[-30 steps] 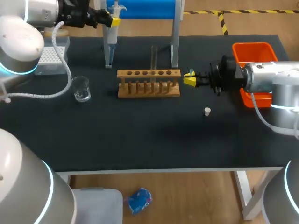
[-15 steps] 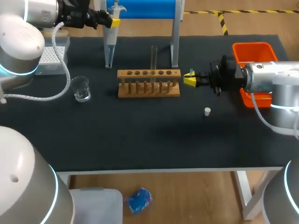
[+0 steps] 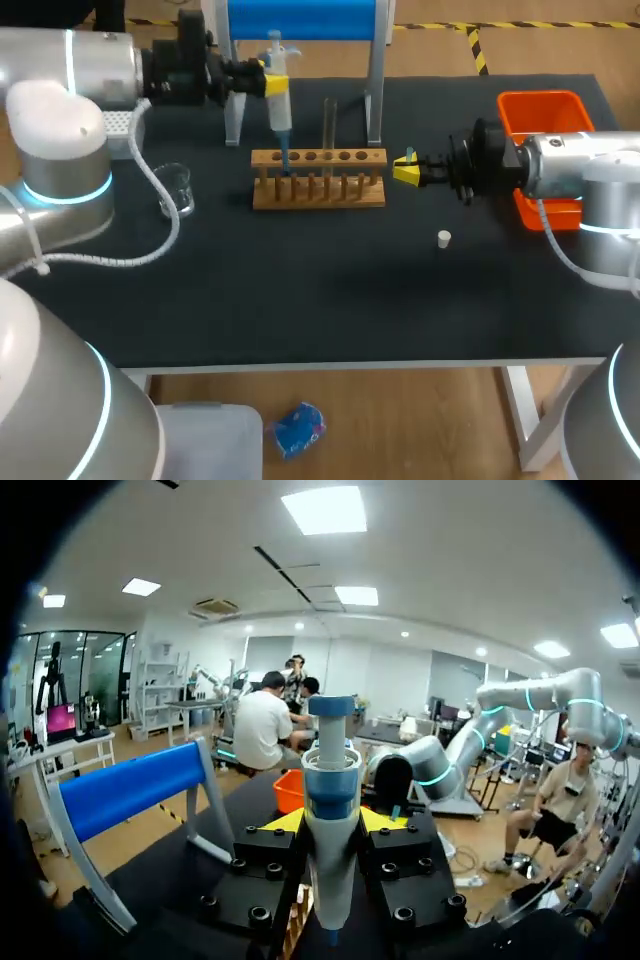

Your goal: Invert the test tube, pick up the pipette, mount the tip to pipette, aspirate from beaker and dispense into the tube, eject the tip, return the pipette, and cap with the stopper.

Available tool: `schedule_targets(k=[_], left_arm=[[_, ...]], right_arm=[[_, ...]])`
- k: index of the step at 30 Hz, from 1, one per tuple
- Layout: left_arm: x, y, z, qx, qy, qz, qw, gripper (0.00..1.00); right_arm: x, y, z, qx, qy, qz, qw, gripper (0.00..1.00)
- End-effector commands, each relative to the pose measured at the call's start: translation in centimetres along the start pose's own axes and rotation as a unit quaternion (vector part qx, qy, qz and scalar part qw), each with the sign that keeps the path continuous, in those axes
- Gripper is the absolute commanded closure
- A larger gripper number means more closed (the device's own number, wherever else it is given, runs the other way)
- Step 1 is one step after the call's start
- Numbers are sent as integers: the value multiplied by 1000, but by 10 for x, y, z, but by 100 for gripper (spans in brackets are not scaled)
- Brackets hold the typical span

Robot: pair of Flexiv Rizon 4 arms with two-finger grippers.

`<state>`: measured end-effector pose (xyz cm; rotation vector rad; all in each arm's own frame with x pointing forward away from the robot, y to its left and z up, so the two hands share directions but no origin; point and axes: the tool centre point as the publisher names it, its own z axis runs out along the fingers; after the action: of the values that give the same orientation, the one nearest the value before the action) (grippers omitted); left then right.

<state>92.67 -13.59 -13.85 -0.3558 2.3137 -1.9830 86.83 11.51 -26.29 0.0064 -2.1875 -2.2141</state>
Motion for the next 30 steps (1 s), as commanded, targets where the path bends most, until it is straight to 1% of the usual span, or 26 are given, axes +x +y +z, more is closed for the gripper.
schedule_targets(k=[1, 2, 3, 4, 5, 6, 8, 9, 10, 11, 13, 15, 18, 21, 22, 23, 25, 29, 30], left_arm=[[20, -9, 3, -38, -29, 51, 998, 100], [23, -12, 3, -31, -31, 62, 997, 100], [25, -14, 5, -57, -43, 76, 995, 100], [26, -14, 6, -62, -48, 78, 994, 100], [28, -14, 8, -61, -44, 88, 993, 100], [30, -14, 11, -75, -47, 95, 992, 100], [31, -13, 13, -38, -39, 84, 995, 100], [31, -13, 13, -49, -46, 87, 994, 100], [31, -11, 14, -42, -46, 82, 995, 100], [31, -10, 15, -24, -41, 78, 996, 100], [30, -6, 18, -31, -41, 79, 996, 100], [29, -4, 20, -20, -35, 73, 996, 100], [27, -1, 25, -22, -32, 70, 997, 100], [25, -1, 27, -28, -30, 74, 996, 100], [24, -1, 29, -39, -27, 79, 996, 100], [24, -1, 30, -40, -26, 78, 996, 100], [24, -3, 31, -39, -26, 80, 996, 100], [25, -15, 33, -32, -31, 89, 995, 100], [26, -18, 33, -29, -32, 82, 996, 100]], right_arm=[[1, 0, 0, 1, -2, 0, 1000, 100], [1, 0, 0, 1, -2, 0, 1000, 100], [1, 0, 0, 1, -2, 0, 1000, 100], [1, 0, 0, 1, -2, 0, 1000, 100], [1, 0, 0, 1, -2, 0, 1000, 100], [1, 0, 0, 1, -2, 0, 1000, 100], [1, 0, 0, 1, -2, 0, 1000, 100], [1, 0, 0, 1, -2, 0, 1000, 100], [1, 0, 0, 1, -2, 0, 1000, 100], [1, 0, 0, 1, -2, 0, 1000, 100], [1, 0, 0, 1, -2, 0, 1000, 100], [1, 0, 0, 1, -2, 0, 1000, 100], [1, 0, 0, 1, -2, 0, 1000, 100], [1, 0, 0, 1, -2, 0, 1000, 100], [1, 0, 0, 1, -2, 0, 1000, 100], [1, 0, 0, 1, -2, 0, 1000, 100], [1, 0, 0, 1, -2, 0, 1000, 100], [1, 0, 0, 1, -2, 0, 1000, 100], [1, 0, 0, 1, -2, 0, 1000, 100]])
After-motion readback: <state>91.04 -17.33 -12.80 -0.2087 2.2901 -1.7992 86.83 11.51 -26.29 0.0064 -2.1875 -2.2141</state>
